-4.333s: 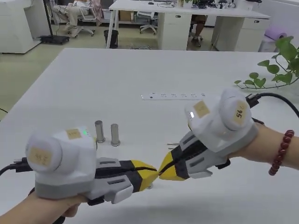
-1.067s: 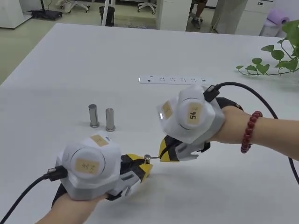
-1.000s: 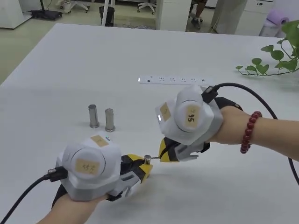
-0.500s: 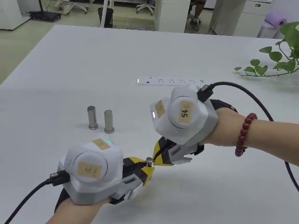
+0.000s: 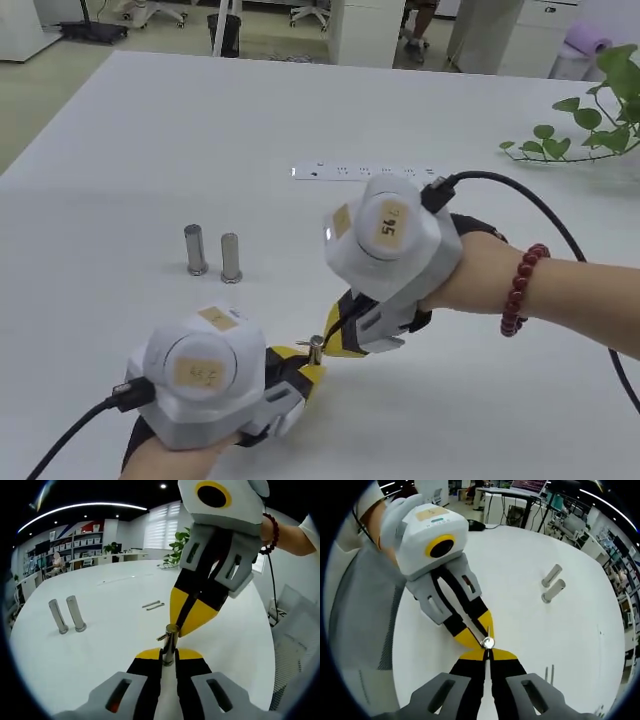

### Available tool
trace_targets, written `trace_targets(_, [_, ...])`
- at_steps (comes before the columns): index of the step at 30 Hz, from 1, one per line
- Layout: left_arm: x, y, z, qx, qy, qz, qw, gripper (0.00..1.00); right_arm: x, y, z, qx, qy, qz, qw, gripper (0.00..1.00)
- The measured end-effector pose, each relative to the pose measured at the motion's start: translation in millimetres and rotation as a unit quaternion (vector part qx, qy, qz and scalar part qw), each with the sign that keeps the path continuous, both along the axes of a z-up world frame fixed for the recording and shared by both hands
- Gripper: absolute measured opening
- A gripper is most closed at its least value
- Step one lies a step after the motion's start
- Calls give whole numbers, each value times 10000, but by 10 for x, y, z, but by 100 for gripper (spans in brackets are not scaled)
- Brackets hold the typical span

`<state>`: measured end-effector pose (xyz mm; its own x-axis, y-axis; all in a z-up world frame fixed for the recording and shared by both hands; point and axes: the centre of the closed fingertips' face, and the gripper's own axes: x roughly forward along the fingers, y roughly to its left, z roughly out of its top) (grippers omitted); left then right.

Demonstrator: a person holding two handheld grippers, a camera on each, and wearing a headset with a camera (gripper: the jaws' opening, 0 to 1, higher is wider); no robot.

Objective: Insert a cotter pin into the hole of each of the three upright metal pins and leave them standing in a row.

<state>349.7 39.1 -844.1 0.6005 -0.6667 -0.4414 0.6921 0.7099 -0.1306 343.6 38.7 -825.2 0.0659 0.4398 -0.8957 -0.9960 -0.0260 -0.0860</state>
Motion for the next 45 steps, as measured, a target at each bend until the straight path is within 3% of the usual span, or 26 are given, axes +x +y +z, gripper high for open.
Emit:
trace_targets(8, [-3, 0, -1, -19, 14, 14, 10000, 8, -27, 10, 42, 237, 101, -115, 9996, 10])
trace_targets(18, [-4, -2, 1, 5, -11, 19, 10000, 8, -23, -118, 33, 102, 22, -153, 9998, 6])
trace_targets(28, [1, 1, 4, 111, -115, -11, 9999, 7, 11, -33, 42, 178, -44, -204, 9996, 5])
trace_targets(45, [174, 162, 4, 273, -173, 97, 9994, 7, 176, 121, 33, 241, -156, -255, 9993, 5])
